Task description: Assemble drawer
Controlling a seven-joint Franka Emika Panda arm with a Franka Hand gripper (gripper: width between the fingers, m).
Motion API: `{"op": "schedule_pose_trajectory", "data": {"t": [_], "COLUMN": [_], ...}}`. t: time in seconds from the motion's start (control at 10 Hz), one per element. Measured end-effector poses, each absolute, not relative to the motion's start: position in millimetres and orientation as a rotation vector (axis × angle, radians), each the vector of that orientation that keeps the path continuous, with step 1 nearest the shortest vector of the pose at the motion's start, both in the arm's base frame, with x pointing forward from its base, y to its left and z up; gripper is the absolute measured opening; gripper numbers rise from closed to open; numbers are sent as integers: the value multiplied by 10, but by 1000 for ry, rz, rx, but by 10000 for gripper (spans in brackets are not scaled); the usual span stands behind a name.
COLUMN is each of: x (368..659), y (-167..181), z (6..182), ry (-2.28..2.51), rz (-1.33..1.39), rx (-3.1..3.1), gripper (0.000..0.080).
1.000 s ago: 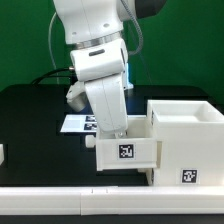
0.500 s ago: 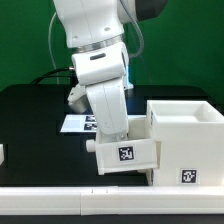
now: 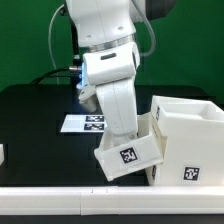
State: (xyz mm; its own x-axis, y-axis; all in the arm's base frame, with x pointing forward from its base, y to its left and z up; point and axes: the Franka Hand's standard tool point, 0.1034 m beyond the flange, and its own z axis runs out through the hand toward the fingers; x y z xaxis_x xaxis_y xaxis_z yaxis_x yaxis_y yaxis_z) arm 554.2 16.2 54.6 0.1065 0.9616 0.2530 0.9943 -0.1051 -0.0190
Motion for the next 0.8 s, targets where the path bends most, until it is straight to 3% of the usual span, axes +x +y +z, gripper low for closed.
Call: {"op": "schedule_pose_trajectory", "data": {"t": [0.3, 0.8], "x": [5506, 5277], "y": [80, -532], "z": [495, 221], "ry": [-1972, -1911], "rz": [-254, -202], "rx": [-2180, -2200], "gripper": [37, 37]}}
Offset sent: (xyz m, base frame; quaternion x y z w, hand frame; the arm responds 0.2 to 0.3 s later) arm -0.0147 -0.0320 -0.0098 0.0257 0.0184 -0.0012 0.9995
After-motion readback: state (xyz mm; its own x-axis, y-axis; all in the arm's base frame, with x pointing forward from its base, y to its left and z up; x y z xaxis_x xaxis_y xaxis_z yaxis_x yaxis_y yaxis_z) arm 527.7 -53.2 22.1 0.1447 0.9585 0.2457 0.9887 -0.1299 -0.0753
